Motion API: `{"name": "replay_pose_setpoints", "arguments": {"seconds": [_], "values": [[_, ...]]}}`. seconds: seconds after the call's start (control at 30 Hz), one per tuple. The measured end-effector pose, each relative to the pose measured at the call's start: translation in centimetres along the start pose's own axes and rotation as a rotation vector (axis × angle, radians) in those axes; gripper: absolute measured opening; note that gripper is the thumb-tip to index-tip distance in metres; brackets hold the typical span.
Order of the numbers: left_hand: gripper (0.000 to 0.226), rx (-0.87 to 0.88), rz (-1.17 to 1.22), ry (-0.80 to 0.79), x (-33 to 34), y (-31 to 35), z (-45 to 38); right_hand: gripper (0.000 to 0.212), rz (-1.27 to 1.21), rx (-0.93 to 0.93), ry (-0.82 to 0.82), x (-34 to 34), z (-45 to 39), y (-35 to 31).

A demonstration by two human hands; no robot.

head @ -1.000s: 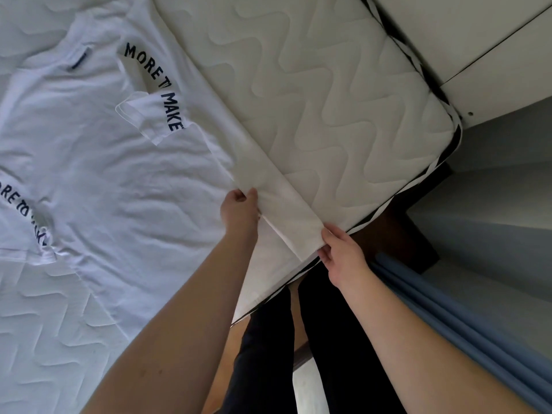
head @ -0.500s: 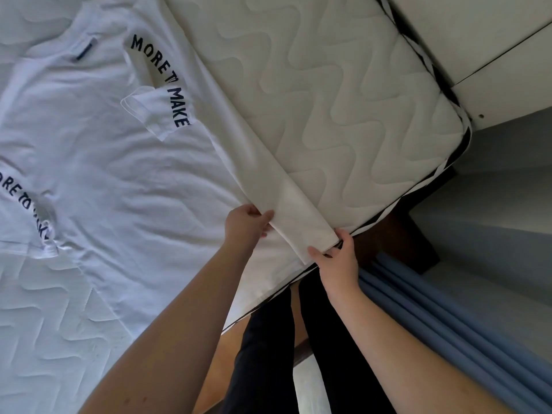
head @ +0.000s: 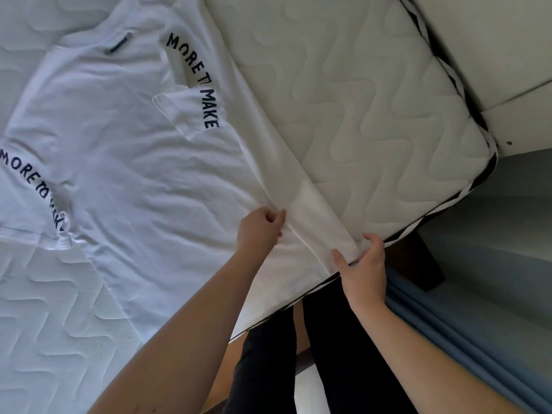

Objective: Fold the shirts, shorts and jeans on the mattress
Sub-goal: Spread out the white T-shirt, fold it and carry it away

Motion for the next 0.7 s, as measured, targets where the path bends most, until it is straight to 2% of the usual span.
{"name": "replay_pose_setpoints", "arguments": {"seconds": [0.17, 0.27, 0.37, 0.43, 0.53, 0.63, 0.7], "values": [[0.025, 0.025, 0.121, 0.063, -5.2, -1.1, 0.7, 0.033, 0.074, -0.185, -0.13, 2.0, -0.2, -5.0], [0.021, 0.066, 0.167, 0.099, -8.8, -1.5, 1.0, 0.034, 0.172, -0.296, -0.275, 3.9, -1.2, -9.0], [0.019, 0.134, 0.176, 0.202, -12.3, -1.3, 0.1, 0.039, 0.251, -0.387, -0.354, 6.1, -3.2, -13.2], [0.026, 0.149, 0.23, 0.284, -14.6, -1.1, -1.4, 0.042, 0.267, -0.423, -0.374, 7.5, -4.8, -15.8], [0.048, 0.143, 0.334, 0.408, -17.9, -0.3, -4.0, 0.043, 0.298, -0.47, -0.398, 9.1, -7.5, -18.9], [0.072, 0.077, 0.474, 0.401, -20.8, 1.7, -6.6, 0.046, 0.332, -0.502, -0.421, 9.9, -9.7, -21.5], [0.068, -0.044, 0.607, 0.336, -22.6, 3.0, -7.6, 0.047, 0.31, -0.498, -0.443, 10.1, -10.8, -22.8]]}}
Point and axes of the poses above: each hand's wrist, its own z-axis away from the middle knuckle, its own x-axis out of the palm, y = z × x, the point moved 3 cm from there along -z, towards the middle knuckle, and after that the axes turned 15 degrees about -y, right-handed, at the moved point
